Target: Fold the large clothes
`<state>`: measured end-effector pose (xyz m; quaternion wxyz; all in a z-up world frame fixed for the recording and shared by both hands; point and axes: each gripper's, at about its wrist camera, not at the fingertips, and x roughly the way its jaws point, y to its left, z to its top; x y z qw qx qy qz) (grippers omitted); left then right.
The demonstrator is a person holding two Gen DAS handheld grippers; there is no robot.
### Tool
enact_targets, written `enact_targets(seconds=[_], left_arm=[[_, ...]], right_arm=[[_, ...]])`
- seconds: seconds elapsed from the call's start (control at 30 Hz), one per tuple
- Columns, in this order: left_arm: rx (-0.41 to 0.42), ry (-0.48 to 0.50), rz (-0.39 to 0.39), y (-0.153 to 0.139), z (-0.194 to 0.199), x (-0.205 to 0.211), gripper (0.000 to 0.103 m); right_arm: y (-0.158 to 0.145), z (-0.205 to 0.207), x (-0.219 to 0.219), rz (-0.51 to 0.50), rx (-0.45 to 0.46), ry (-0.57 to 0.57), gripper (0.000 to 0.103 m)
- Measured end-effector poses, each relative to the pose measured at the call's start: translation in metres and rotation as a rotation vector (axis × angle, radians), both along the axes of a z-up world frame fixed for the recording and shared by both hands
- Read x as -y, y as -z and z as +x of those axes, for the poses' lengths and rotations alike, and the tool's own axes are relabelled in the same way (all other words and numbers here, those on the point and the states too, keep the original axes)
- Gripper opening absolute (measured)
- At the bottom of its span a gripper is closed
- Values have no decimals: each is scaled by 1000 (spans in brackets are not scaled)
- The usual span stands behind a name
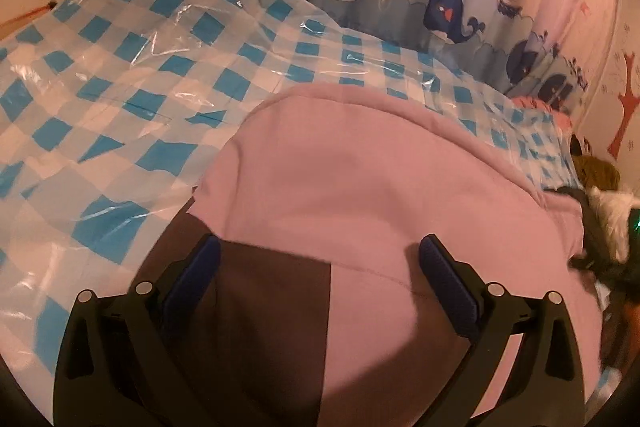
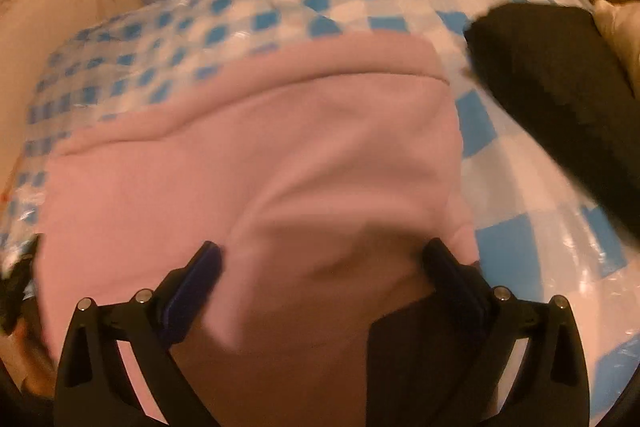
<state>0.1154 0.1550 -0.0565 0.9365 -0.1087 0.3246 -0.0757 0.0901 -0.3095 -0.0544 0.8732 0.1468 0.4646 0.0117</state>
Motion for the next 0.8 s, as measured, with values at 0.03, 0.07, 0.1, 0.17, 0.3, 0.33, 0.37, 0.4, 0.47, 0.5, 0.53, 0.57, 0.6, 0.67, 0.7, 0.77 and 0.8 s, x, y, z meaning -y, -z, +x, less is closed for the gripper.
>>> enact_targets(seconds=[0.03, 0.07, 0.1, 0.17, 0.3, 0.33, 0.37, 0.4, 0.47, 0.5, 0.53, 0.57, 0.6, 0.67, 0.7, 0.77, 0.8], left_arm=[[4, 1, 0, -5, -7, -3, 95], [9, -1, -11, -9, -13, -6, 95], [28, -10, -33, -14, -23, -12, 95], [89, -35, -61, -25, -46, -20, 95], [65, -1, 39, -16, -67, -6, 95], [-35, 27, 94, 5, -55, 3, 96], [-66, 40, 139, 16, -51, 7, 96], [-55, 36, 172, 19, -54, 10, 96], [-57, 32, 150, 4, -65, 8, 95], [-28, 34, 98, -5, -76, 2, 95], [1, 37, 59, -11, -89, -4, 95], [23, 34, 52, -15, -103, -9, 95], [31, 29, 66, -16, -113, -10, 95], [-17, 26, 90, -7, -124, -14, 95], [-61, 28, 102, 0, -122, -14, 95], [-170, 65, 144, 23, -116, -12, 95], [-174, 71, 162, 25, -117, -10, 95]], right_arm=[[-9, -11, 1, 14, 26, -1, 98], [-22, -30, 4, 25, 58, 3, 98], [-33, -51, 4, 1, 98, 16, 98], [-43, -85, 0, -50, 166, 7, 98], [22, -101, -18, -190, -54, -81, 98], [31, -99, -16, -186, -49, -92, 98], [30, -99, -13, -163, -39, -87, 98], [22, -97, -11, -144, -64, -59, 98], [-7, -105, -20, -155, -18, -25, 97], [-24, -114, -32, -151, 50, -62, 97], [-34, -121, -42, -163, 93, -88, 97], [-45, -130, -59, -185, 144, -118, 97], [-49, -134, -70, -187, 169, -144, 97], [-37, -133, -105, -216, 149, -222, 97], [-15, -123, -120, -250, 74, -249, 98], [21, -109, -129, -283, -5, -253, 98], [23, -106, -127, -273, -7, -258, 98]])
